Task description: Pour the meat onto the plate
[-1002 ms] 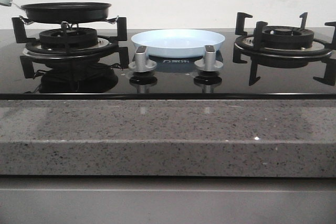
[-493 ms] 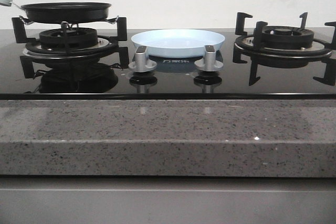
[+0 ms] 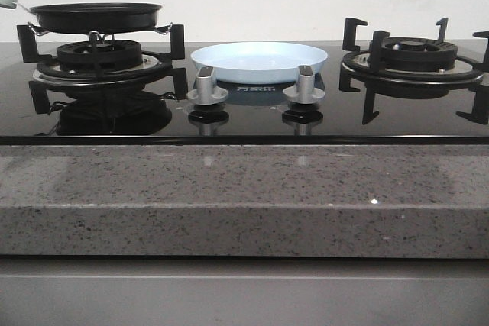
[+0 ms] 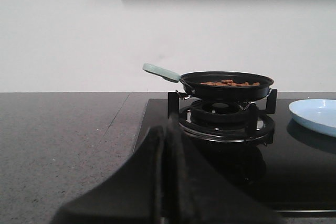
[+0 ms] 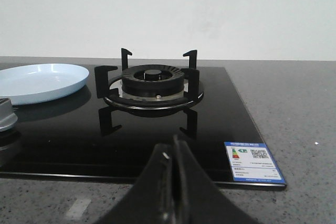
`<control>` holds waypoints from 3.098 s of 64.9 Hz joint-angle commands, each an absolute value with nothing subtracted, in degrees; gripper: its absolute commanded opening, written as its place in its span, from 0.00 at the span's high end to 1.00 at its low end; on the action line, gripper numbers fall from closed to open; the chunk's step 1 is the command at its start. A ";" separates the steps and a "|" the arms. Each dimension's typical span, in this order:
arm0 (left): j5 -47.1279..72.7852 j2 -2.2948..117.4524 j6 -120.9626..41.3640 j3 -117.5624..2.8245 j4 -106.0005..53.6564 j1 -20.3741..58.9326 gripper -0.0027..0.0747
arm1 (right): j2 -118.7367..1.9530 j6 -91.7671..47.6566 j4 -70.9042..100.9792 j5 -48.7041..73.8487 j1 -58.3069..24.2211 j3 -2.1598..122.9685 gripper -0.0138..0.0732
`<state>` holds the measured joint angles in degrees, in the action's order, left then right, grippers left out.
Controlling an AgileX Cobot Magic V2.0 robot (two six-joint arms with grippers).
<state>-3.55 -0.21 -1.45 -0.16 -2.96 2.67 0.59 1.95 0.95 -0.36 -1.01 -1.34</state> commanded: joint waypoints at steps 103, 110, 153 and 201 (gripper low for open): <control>26.80 33.63 -1.19 -41.67 -4.19 3.05 0.30 | -37.99 1.47 0.76 33.62 -7.73 41.37 0.35; 26.80 33.63 -1.19 -41.67 -4.19 3.05 0.30 | -42.85 1.47 0.77 38.03 -10.18 46.47 0.36; 26.80 33.63 -1.19 -41.67 -4.19 3.05 0.30 | -87.06 1.43 1.83 48.77 -16.45 85.76 0.36; 26.80 33.63 -1.19 -41.67 -4.19 3.05 0.30 | -118.26 -6.26 15.18 58.82 -11.90 120.02 0.36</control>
